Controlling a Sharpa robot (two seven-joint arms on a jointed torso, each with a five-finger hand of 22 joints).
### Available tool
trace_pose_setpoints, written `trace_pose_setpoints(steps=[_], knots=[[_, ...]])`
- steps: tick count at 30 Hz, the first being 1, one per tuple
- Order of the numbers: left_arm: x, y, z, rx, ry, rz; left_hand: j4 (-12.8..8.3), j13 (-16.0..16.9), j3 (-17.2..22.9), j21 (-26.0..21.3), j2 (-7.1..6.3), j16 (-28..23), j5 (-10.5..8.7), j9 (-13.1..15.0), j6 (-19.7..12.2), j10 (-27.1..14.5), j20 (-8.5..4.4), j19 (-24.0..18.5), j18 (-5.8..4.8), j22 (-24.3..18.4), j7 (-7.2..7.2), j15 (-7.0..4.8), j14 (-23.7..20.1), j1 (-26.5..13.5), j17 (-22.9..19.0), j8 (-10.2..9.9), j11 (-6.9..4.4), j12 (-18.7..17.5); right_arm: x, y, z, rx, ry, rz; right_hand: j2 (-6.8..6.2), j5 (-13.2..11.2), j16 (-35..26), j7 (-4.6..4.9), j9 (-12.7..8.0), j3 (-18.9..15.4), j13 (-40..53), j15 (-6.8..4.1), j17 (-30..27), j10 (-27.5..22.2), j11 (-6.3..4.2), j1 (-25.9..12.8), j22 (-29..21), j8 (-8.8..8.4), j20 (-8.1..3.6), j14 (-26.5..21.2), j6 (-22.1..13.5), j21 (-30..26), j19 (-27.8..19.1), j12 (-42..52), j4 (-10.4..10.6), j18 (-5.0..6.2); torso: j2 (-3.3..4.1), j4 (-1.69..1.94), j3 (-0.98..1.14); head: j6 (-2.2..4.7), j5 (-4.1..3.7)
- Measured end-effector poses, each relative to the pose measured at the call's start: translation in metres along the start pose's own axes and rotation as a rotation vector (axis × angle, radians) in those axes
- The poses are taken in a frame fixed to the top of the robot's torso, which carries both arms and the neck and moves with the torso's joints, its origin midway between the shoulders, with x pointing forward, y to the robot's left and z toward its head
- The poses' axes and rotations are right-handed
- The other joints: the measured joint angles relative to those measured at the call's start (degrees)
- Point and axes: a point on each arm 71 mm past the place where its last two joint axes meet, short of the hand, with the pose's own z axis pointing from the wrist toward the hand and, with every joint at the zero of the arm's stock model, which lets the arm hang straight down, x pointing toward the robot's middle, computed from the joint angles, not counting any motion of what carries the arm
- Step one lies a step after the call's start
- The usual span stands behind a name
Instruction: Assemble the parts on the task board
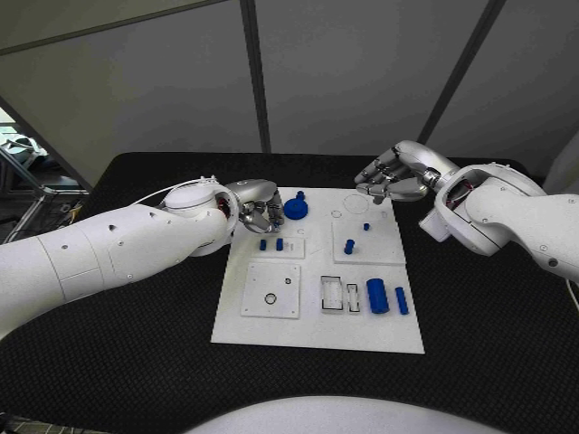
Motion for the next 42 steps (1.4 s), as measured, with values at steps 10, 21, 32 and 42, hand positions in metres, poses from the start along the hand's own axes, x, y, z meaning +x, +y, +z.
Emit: trace_pose_setpoints(steps=[10, 21, 32, 42], knots=[[0.002, 0.002, 0.000, -0.008, 0.008, 0.000, 0.6, -1.1, -1.6, -1.7, -0.88, 0.2, 0.00, -0.9, -3.2, -3.6, 0.43, 0.0, 0.02, -0.9, 0.36, 0.83, 0.0, -1.3, -0.3, -2.2, 1.16, -2.7, 0.000, 0.000, 0.000, 0.000, -0.001, 0.000, 0.00, 0.0, 0.0, 0.00, 0.0, 0.0, 0.0, 0.00, 0.0, 0.0, 0.00, 0.0, 0.0, 0.00, 0.00, 0.0, 0.0, 0.0, 0.0, 0.0, 0.0, 0.00, 0.00, -0.01, 0.01, 0.05, 0.01], [0.002, 0.003, 0.000, -0.011, 0.008, 0.000, 0.6, -1.4, -1.9, -2.0, -0.88, 0.2, 0.00, -0.9, -3.4, -4.5, 0.63, -0.2, 0.03, -1.1, 0.56, 1.06, -0.1, -1.3, -0.4, -2.2, 1.34, -3.2, 0.000, 0.000, 0.000, 0.001, -0.001, 0.000, 0.00, 0.0, 0.0, 0.00, 0.0, 0.0, 0.0, 0.00, 0.0, 0.0, 0.00, 0.0, 0.0, 0.00, 0.00, 0.0, 0.0, 0.0, 0.0, 0.0, 0.0, 0.00, 0.00, 0.00, 0.00, 0.08, 0.08], [0.002, 0.005, -0.004, -0.012, 0.011, 0.000, 0.9, -1.7, -4.2, -2.9, -1.19, 0.6, 0.00, -1.2, -5.5, -6.5, 1.04, -0.2, 0.02, -1.7, 0.54, 1.27, 0.1, -1.6, -0.6, -3.4, 1.57, -3.8, -0.001, -0.001, 0.000, 0.002, -0.002, -0.001, 0.00, 0.0, -0.3, 0.00, 0.0, 0.2, -0.1, 0.00, 0.1, 0.0, 0.00, 0.0, -0.1, 0.00, 0.00, 0.0, 0.0, 0.0, 0.0, 0.0, -0.2, 0.01, -0.01, 0.00, -0.03, 0.10, 0.13], [-0.009, 0.017, -0.015, -0.033, -0.026, -0.012, 2.2, -2.4, -10.4, -4.4, -0.12, 1.1, 0.00, -1.2, -8.3, -13.2, 1.78, -0.1, -0.01, -2.7, 0.36, 2.11, -0.1, 0.5, -1.1, -3.4, 2.78, -4.5, -0.006, -0.008, -0.001, 0.016, -0.013, -0.024, -0.62, -0.9, -0.8, 0.27, 0.0, 1.2, -1.0, 0.11, 0.2, -1.2, 0.51, 2.0, 0.0, -0.12, -0.14, 0.1, 0.1, -0.2, 0.3, -1.3, -1.9, 0.00, -0.04, 0.05, -0.09, 0.37, 0.10]])
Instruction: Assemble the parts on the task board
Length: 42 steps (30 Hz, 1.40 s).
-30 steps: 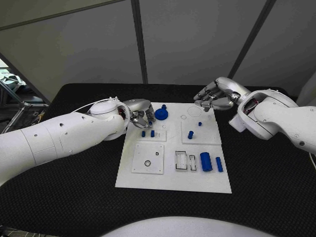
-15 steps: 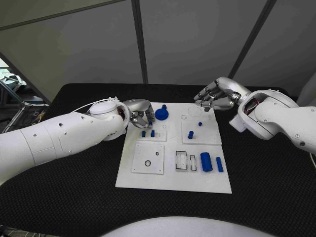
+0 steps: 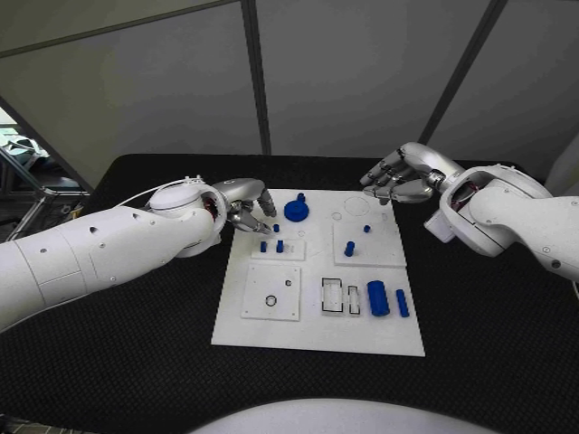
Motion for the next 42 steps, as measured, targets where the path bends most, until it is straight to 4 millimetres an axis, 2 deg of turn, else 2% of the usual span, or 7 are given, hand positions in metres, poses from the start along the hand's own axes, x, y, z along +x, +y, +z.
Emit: trace_pose_setpoints(steps=[9, 14, 16, 19, 22, 31, 42], knots=[[-0.023, 0.026, -0.020, -0.042, -0.078, -0.060, 0.6, 0.2, -0.5, -1.5, 0.76, 0.0, 0.00, 0.3, 1.2, 0.7, 0.11, -0.1, 0.00, -0.8, 1.14, 0.00, 0.0, 1.2, -0.3, 0.6, -0.19, 2.2, -0.004, -0.005, -0.003, -0.014, 0.003, -0.147, 0.60, -3.9, 4.3, -0.43, 0.0, 0.2, -2.2, -1.59, 3.2, -0.2, -0.56, 1.5, 3.1, -0.15, -1.70, 6.1, 0.8, 4.8, 5.4, -1.9, -2.2, 0.00, -0.03, -0.01, 0.00, 0.48, -0.35], [-0.030, 0.040, -0.033, -0.066, -0.101, -0.210, 1.1, 1.5, 1.9, -4.2, 2.42, -1.2, 0.00, 0.9, 5.1, 7.4, 0.05, -1.1, 0.03, -2.4, 0.90, -0.34, -1.4, 2.3, -3.7, 2.5, -1.14, 6.8, -0.002, -0.006, -0.003, -0.035, 0.018, -0.294, 0.91, -8.4, 15.3, -0.93, 0.0, 1.8, -3.7, -2.38, 10.0, 1.1, -1.45, 1.8, 6.9, -0.49, -3.04, 6.4, 1.3, 10.3, 8.0, -3.4, -3.2, 0.01, -0.04, -0.02, 0.05, 0.91, -1.42], [-0.031, 0.043, -0.037, -0.068, -0.106, -0.312, 1.1, 1.7, 2.8, -5.7, 2.63, -2.5, 0.00, 0.9, 5.4, 8.3, -0.13, -2.2, 0.01, -3.2, 0.60, -0.58, -2.5, 2.5, -6.1, 2.5, -1.47, 7.7, 0.001, -0.005, -0.003, -0.042, 0.030, -0.353, 0.91, -10.1, 25.3, -0.93, -0.3, 3.2, -4.2, -2.38, 17.1, 1.3, -1.64, 1.8, 11.4, -0.85, -3.10, 6.4, 1.3, 14.8, 9.2, -4.3, -3.0, 0.00, -0.03, -0.06, 0.05, 1.01, -1.71], [-0.032, 0.044, -0.042, -0.051, -0.117, -0.530, 0.9, 1.7, 4.2, -15.0, 2.64, -13.1, 0.00, 0.9, 5.6, 8.3, -0.12, -6.6, 0.04, -8.9, 0.84, -0.43, -10.8, 2.4, -24.3, 2.7, -1.51, 8.5, 0.009, -0.006, -0.002, -0.046, 0.053, -0.446, 0.27, -11.3, 34.4, -1.50, -0.5, 4.3, -4.8, -2.38, 23.6, 1.0, -1.33, 1.1, 18.8, -0.99, -3.04, 6.4, 0.7, 22.0, 10.9, -5.3, -2.6, -1.00, 0.00, -0.13, 0.07, 1.07, -2.25], [-0.034, 0.040, -0.045, -0.013, -0.137, -0.754, 0.7, 1.7, 4.5, -25.9, 2.87, -18.5, 0.00, 0.8, 5.7, 7.8, 0.06, -12.1, 0.10, -15.4, 0.72, -0.28, -15.3, 2.2, -31.4, 2.7, -1.42, 9.4, 0.017, -0.007, -0.002, -0.042, 0.075, -0.525, -0.38, -12.1, 38.6, -1.18, -0.6, 5.2, -5.3, -2.38, 26.5, 0.1, -1.12, 0.5, 22.6, -0.99, -2.95, 6.4, 0.4, 25.6, 11.2, -5.9, -2.4, -1.38, 0.03, -0.12, 0.07, 1.15, -2.66], [-0.038, 0.029, -0.047, 0.081, -0.206, -1.211, 0.6, 1.4, 4.0, -34.8, 2.67, -25.0, 0.00, 0.6, 6.3, 8.3, 0.72, -20.2, 0.13, -20.3, 0.50, 0.30, -22.5, 1.3, -36.1, 3.3, -1.55, 11.1, 0.039, -0.009, 0.001, -0.032, 0.123, -0.664, -1.99, -12.9, 43.5, 0.00, -1.1, 6.2, -6.7, -1.93, 29.8, -1.9, 0.08, -1.1, 27.4, -0.99, -2.52, 6.4, -1.3, 30.2, 10.7, -7.4, -1.8, -1.37, 0.08, -0.06, 0.08, 1.33, -2.81], [-0.038, 0.023, -0.048, 0.121, -0.233, -1.347, 0.3, 1.2, 3.8, -35.3, 2.70, -26.2, 0.00, 0.5, 6.5, 8.3, 0.98, -20.9, 0.13, -20.7, 0.70, 0.50, -22.8, 1.3, -37.2, 3.3, -1.55, 11.3, 0.053, -0.012, 0.003, -0.027, 0.152, -0.708, -2.57, -12.9, 51.7, 0.37, -1.2, 8.2, -7.6, -1.53, 35.8, -2.4, 0.20, -1.1, 36.8, -0.98, -1.47, 6.4, -1.7, 38.8, 11.9, -7.6, -2.7, -3.16, 0.12, -0.04, 0.06, 1.07, -2.74]])
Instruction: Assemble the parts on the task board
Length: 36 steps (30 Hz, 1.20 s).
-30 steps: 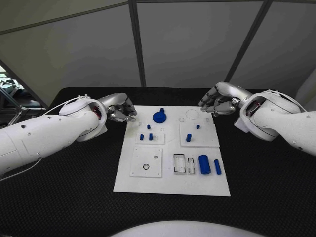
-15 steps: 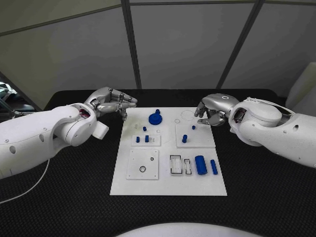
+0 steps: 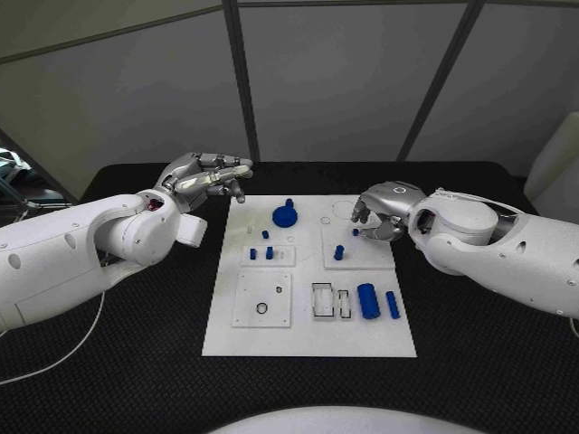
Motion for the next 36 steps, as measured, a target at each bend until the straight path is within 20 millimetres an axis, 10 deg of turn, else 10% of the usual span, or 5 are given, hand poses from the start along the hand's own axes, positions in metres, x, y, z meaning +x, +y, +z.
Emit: trace_pose_setpoints(steps=[36], knots=[[-0.004, -0.001, -0.002, 0.019, -0.024, -0.035, 0.0, -0.1, 0.0, 0.0, 0.24, -0.2, 0.00, 0.0, 0.0, 0.0, 0.00, 0.0, 0.00, 0.0, 0.00, 0.00, 0.0, 0.2, -0.4, 0.0, 0.01, 0.0, 0.013, 0.014, 0.008, -0.007, 0.032, -0.040, 2.56, 0.3, 10.5, -2.01, 1.5, 6.8, 0.9, -0.65, 7.0, 7.0, -2.03, 1.4, 18.7, 1.70, -1.15, 0.0, 6.8, 16.4, 3.3, 1.8, -5.8, -2.35, -0.12, -0.02, -0.04, -0.68, 0.55]])
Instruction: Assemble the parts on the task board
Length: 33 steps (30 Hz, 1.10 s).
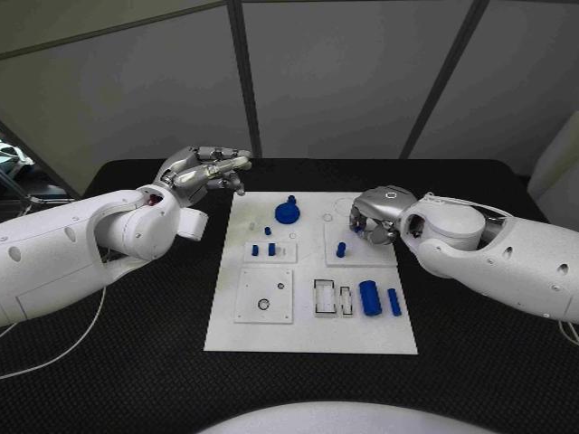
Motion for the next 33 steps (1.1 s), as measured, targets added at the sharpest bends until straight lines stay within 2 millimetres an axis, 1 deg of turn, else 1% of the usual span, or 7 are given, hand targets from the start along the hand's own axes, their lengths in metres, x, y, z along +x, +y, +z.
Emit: trace_pose_setpoints(steps=[1, 7, 10, 21, 23, 27, 33], knots=[[0.000, 0.000, 0.000, 0.000, -0.001, 0.000, 0.0, 0.0, 0.0, 0.0, 0.00, 0.0, 0.00, 0.0, 0.0, 0.0, 0.00, 0.0, 0.00, 0.0, 0.00, 0.00, 0.0, 0.0, 0.0, 0.0, 0.00, 0.0, 0.000, 0.000, 0.000, 0.001, -0.003, -0.002, 0.07, 0.0, 0.2, -0.01, 0.0, 0.2, 0.0, 0.00, 0.0, 0.2, 0.18, 0.1, 0.2, 0.01, 0.00, 0.0, 0.0, 0.0, 0.0, 0.0, -0.2, -0.32, 0.01, 0.00, 0.01, 0.00, 0.01], [-0.001, 0.000, 0.000, 0.000, -0.003, 0.000, -0.2, -0.1, -0.2, 0.0, 0.00, 0.0, 0.00, 0.0, 0.0, 0.0, 0.00, 0.0, 0.00, 0.0, 0.00, 0.00, 0.0, 0.0, -0.1, 0.0, 0.00, 0.0, -0.001, 0.002, -0.004, 0.003, -0.027, -0.009, 0.34, 0.2, 0.6, -0.03, 0.1, 1.0, 0.4, 0.00, 0.0, 0.2, 0.18, 0.2, 1.0, 0.02, 0.00, 0.0, 0.0, 0.5, 0.0, -0.2, -1.0, -0.32, -0.01, -0.05, 0.03, 0.00, 0.01], [-0.001, 0.000, 0.000, 0.000, -0.004, 0.000, -0.2, -0.1, -0.2, 0.0, 0.00, 0.0, 0.00, 0.0, 0.0, -0.2, 0.00, 0.0, 0.00, 0.0, 0.00, 0.00, 0.0, 0.0, -0.1, 0.0, 0.22, 0.0, -0.002, 0.002, -0.007, 0.002, -0.041, -0.010, 0.36, 0.2, 0.6, -0.10, 0.2, 1.0, 0.4, 0.00, 0.0, 0.2, 0.18, 0.3, 1.1, 0.02, 0.00, 0.0, 0.1, 0.8, 0.0, -0.3, -1.0, -0.32, -0.02, -0.05, 0.03, 0.02, -0.11], [-0.004, 0.000, 0.001, -0.002, -0.011, 0.003, -0.3, -0.2, -0.3, 0.0, 0.00, -0.2, 0.00, -0.1, 0.0, -0.2, 0.00, 0.0, 0.00, 0.0, 0.42, 0.00, 0.0, 0.0, -0.4, 0.0, 0.22, 0.0, -0.010, 0.006, -0.020, -0.014, -0.097, -0.001, 0.49, 0.2, 0.6, -0.11, 0.2, 1.3, 0.3, 0.00, -0.1, 0.2, 0.18, 0.2, 1.8, -0.21, 0.20, 0.0, 0.1, 1.5, 0.2, -0.5, -1.3, -0.31, -0.03, 0.00, 0.00, 0.30, -0.34], [-0.004, 0.001, 0.001, -0.002, -0.012, 0.003, -0.3, -0.2, -0.3, 0.0, 0.00, -0.2, 0.00, -0.1, 0.0, -0.4, 0.21, -0.2, 0.00, 0.0, 0.42, 0.00, 0.0, 0.0, -0.4, 0.0, 0.42, 0.0, -0.012, 0.008, -0.024, -0.020, -0.107, 0.003, 0.57, 0.2, 0.6, -0.12, 0.1, 1.3, 0.3, 0.00, -0.1, 0.2, 0.18, 0.1, 1.9, -0.22, 0.20, 0.0, 0.1, 1.5, 0.2, -0.6, -1.3, -0.30, -0.03, 0.01, -0.02, 0.37, -0.34], [-0.004, 0.001, 0.001, -0.003, -0.012, 0.002, -0.3, -0.3, -0.3, 0.0, 0.00, -0.2, 0.00, -0.1, 0.0, -0.4, 0.21, -0.2, 0.00, 0.0, 0.42, 0.01, 0.0, 0.0, -0.5, 0.0, 0.42, 0.0, -0.022, 0.022, -0.032, -0.056, -0.140, 0.020, 0.70, 0.2, 0.8, -0.19, 0.1, 1.3, 0.3, 0.00, -0.1, 0.2, 0.18, 0.0, 2.0, -0.37, 0.20, 0.0, 0.0, 1.5, 0.2, -0.6, -1.3, -0.31, -0.03, 0.02, -0.03, 0.42, -0.16], [-0.001, 0.002, 0.004, -0.005, -0.007, -0.001, -0.5, -0.3, -0.1, 0.0, 0.00, -0.4, 0.00, -0.1, -0.2, -0.4, 0.21, -0.2, 0.00, 0.0, 0.63, 0.01, 0.0, 0.0, -0.5, 0.0, 0.42, 0.0, -0.039, 0.058, -0.038, -0.148, -0.197, 0.065, 0.70, 0.2, 0.8, -0.04, 0.1, 1.5, 0.3, 0.01, -0.1, 0.2, 0.18, 0.0, 2.1, -0.38, 0.00, 0.0, 0.2, 1.7, 0.4, -0.8, -1.5, -0.30, -0.05, 0.06, -0.06, 0.38, 0.07]])
